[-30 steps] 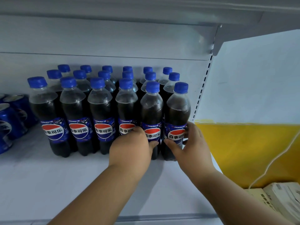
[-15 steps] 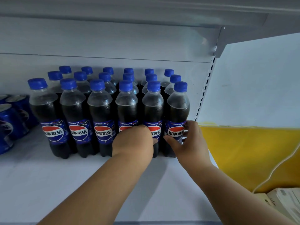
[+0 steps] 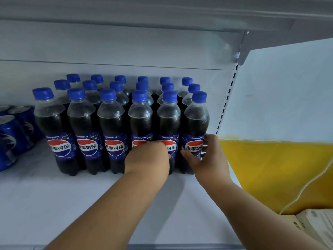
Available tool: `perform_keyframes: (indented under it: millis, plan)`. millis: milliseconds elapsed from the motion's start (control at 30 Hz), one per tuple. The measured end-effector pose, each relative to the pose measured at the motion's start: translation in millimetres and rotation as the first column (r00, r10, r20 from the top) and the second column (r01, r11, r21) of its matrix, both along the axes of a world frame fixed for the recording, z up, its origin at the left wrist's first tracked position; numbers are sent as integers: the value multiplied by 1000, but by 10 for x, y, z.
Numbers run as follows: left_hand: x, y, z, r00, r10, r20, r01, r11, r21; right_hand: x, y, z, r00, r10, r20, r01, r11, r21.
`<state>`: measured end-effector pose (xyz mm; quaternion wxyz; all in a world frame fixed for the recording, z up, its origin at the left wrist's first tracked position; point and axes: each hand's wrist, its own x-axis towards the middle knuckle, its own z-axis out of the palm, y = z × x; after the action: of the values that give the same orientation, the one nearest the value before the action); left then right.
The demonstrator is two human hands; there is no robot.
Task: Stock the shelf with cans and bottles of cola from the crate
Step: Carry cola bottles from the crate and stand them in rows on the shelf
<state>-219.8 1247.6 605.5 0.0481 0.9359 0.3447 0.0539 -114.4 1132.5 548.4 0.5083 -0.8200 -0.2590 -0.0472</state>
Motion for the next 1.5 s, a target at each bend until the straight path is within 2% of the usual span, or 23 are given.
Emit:
perform_keyframes:
  millis: [167,300,433,600,767,1000,1167,1333,1500]
  plan:
    - [-111,-75,-2,999,-25,41,23,998,52,-48,-29,81,999,10,-44,-11,999,-34]
    - [-245,-326,194,951,-142,274,94,979,181,-187,-274,222,999,-41,-5,41,999,8]
    - [-228,-671,301,816,-300,493,286,952,107,-287,-703,406,988,-118,97,119,993,-8]
    - [-49,-1251,245,743,-480,467,506,859,77,-378,-1381,474,972,-212,103,215,977,-16]
    - [178,-2161,182,599,-642,478,695,714,87,-524,-2450,446,909,-392,141,403,913,-60]
    - [218,-4038,29,330,-811,482,894,433,116,-984,-4429,376,736,-668,113,677,730,-96]
    - [43,-5426,-186,153,-881,448,962,237,138,-1456,-5773,194,597,-801,37,798,589,-128]
    - [-139,-6620,-408,28,-912,410,993,74,96,-1912,-6842,-56,463,-886,-38,876,463,-134]
    - [-148,-7345,-596,-62,-939,339,997,-45,59,-2066,-7476,-266,401,-908,-121,902,415,-123]
